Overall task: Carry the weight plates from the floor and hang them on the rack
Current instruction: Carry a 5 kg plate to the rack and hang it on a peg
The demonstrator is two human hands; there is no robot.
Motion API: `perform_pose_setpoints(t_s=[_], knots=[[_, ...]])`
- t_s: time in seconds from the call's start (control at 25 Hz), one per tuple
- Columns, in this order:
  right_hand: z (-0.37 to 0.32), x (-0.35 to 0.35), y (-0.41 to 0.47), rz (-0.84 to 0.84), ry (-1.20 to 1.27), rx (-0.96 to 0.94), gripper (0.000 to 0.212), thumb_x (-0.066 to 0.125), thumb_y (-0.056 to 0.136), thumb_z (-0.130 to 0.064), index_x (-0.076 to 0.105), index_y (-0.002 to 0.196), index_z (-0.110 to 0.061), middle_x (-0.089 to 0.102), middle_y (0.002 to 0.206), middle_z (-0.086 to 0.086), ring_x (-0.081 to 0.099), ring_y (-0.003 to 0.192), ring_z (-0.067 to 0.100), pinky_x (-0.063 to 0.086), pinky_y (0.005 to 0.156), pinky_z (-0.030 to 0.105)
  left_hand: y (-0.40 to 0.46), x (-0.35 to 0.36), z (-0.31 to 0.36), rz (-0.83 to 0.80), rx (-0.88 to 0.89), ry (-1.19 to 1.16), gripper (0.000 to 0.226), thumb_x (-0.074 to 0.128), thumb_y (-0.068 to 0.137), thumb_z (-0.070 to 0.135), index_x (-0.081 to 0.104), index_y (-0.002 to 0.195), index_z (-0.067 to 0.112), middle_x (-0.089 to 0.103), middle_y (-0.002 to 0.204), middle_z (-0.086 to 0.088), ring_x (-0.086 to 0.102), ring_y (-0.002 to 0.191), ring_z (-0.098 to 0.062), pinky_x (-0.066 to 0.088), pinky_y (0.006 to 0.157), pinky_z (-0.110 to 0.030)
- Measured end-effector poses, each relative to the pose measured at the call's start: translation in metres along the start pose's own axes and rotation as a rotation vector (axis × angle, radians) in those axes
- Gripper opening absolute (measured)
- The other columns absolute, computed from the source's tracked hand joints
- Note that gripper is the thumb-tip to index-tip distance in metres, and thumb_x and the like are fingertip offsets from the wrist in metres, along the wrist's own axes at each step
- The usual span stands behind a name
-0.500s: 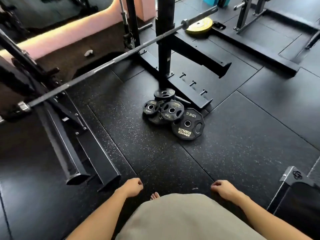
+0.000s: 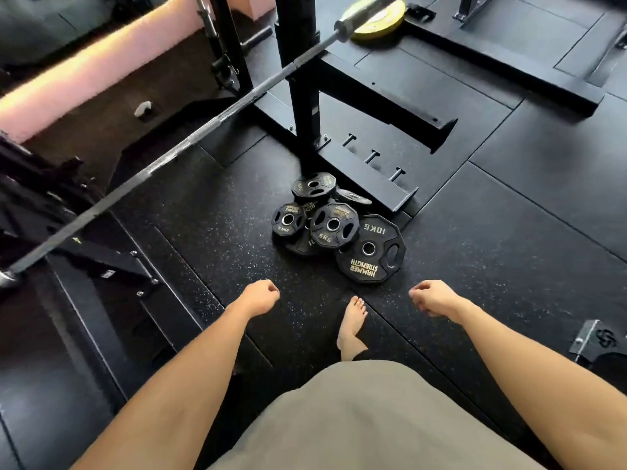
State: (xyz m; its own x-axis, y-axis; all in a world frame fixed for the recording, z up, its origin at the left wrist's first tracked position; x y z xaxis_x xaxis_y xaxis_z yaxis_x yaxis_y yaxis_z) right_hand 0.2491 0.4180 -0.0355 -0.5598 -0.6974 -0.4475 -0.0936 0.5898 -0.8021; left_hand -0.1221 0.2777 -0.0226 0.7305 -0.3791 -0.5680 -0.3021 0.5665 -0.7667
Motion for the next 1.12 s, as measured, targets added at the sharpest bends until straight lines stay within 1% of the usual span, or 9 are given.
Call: perform_pose_setpoints(t_s=[0.2,0.28,0.4,0.52,0.64,0.72,0.84,0.96,1.12], knots=[[-0.067,-0.04,0.058,-0.051,0.04,0.034,0.011,0.056,0.096,-0.021,0.062,0.093,-0.013,0.06,0.081,0.007,0.053,0.074,0.022,0.041,0.058,0.027,0.062,-0.057,0.05,0.075,-0.073,-0.027,0.025,0.05,0.097,0.025,0.064,0.114,0.016,0.065,0.119,-0.007,0.054,0.098,-0.02,0.041,0.083,-0.029],[-0.092,-0.048,0.086,-0.064,0.058,0.051,0.012,0.056,0.096,-0.021,0.062,0.097,-0.011,0.059,0.082,0.007,0.052,0.073,0.022,0.04,0.056,0.026,0.091,-0.075,0.064,0.089,-0.101,-0.022,0.025,0.05,0.097,0.025,0.065,0.114,0.014,0.065,0.12,-0.008,0.055,0.1,-0.022,0.04,0.083,-0.028],[-0.118,-0.051,0.13,-0.064,0.106,0.075,0.013,0.057,0.095,-0.022,0.064,0.099,-0.012,0.061,0.083,0.007,0.054,0.075,0.022,0.042,0.056,0.026,0.144,-0.091,0.081,0.076,-0.108,-0.001,0.025,0.049,0.097,0.025,0.064,0.112,0.013,0.066,0.117,-0.009,0.057,0.101,-0.025,0.04,0.081,-0.029],[-0.134,-0.042,0.184,-0.068,0.18,0.141,0.009,0.057,0.095,-0.022,0.063,0.09,-0.017,0.062,0.086,0.007,0.054,0.078,0.021,0.043,0.06,0.028,0.217,-0.096,0.093,0.03,-0.119,-0.014,0.023,0.047,0.097,0.027,0.062,0.11,0.015,0.065,0.11,-0.008,0.057,0.1,-0.025,0.04,0.079,-0.03],[-0.132,-0.014,0.276,-0.048,0.278,0.239,0.012,0.056,0.096,-0.021,0.061,0.086,-0.018,0.061,0.085,0.007,0.052,0.075,0.02,0.042,0.064,0.029,0.331,-0.077,0.1,-0.029,-0.095,0.013,0.024,0.047,0.098,0.027,0.06,0.113,0.014,0.064,0.116,-0.009,0.053,0.098,-0.022,0.037,0.08,-0.03],[-0.126,0.01,0.332,-0.034,0.317,0.298,0.011,0.055,0.097,-0.021,0.061,0.09,-0.016,0.06,0.085,0.007,0.052,0.074,0.019,0.043,0.069,0.031,0.401,-0.058,0.099,-0.063,-0.094,0.019,0.026,0.047,0.099,0.028,0.058,0.117,0.014,0.062,0.121,-0.01,0.052,0.099,-0.022,0.038,0.081,-0.031],[-0.114,0.05,0.422,-0.021,0.373,0.35,0.01,0.055,0.097,-0.024,0.059,0.096,-0.014,0.06,0.088,0.007,0.051,0.069,0.017,0.043,0.064,0.028,0.503,-0.026,0.093,-0.073,-0.097,0.018,0.028,0.047,0.099,0.03,0.055,0.12,0.014,0.059,0.123,-0.009,0.052,0.102,-0.025,0.039,0.082,-0.034],[-0.102,0.086,0.495,0.003,0.446,0.368,0.014,0.056,0.097,-0.029,0.057,0.097,-0.016,0.06,0.092,0.007,0.053,0.071,0.017,0.046,0.063,0.03,0.585,0.004,0.089,-0.068,-0.058,0.023,0.032,0.048,0.098,0.032,0.049,0.124,0.013,0.059,0.125,-0.013,0.054,0.111,-0.032,0.043,0.088,-0.038],[-0.088,0.122,0.569,0.095,0.461,0.385,0.042,0.063,0.087,-0.048,0.049,0.109,-0.015,0.061,0.092,0.004,0.061,0.083,0.02,0.055,0.082,0.044,0.665,0.042,0.093,-0.065,0.025,0.026,0.043,0.053,0.095,0.034,0.046,0.132,0.013,0.06,0.124,-0.009,0.055,0.114,-0.03,0.041,0.089,-0.034]])
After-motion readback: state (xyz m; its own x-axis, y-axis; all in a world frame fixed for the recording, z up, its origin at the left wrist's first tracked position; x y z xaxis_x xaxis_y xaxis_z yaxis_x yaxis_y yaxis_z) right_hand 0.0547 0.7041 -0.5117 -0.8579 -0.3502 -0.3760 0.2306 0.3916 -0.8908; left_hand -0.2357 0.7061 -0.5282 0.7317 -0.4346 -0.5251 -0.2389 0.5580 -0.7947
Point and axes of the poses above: each hand's wrist, its own y-axis towards the middle knuckle, its own x-axis out of the palm, z = x × y, the point moved 4 cm from there along y, towards the middle knuckle
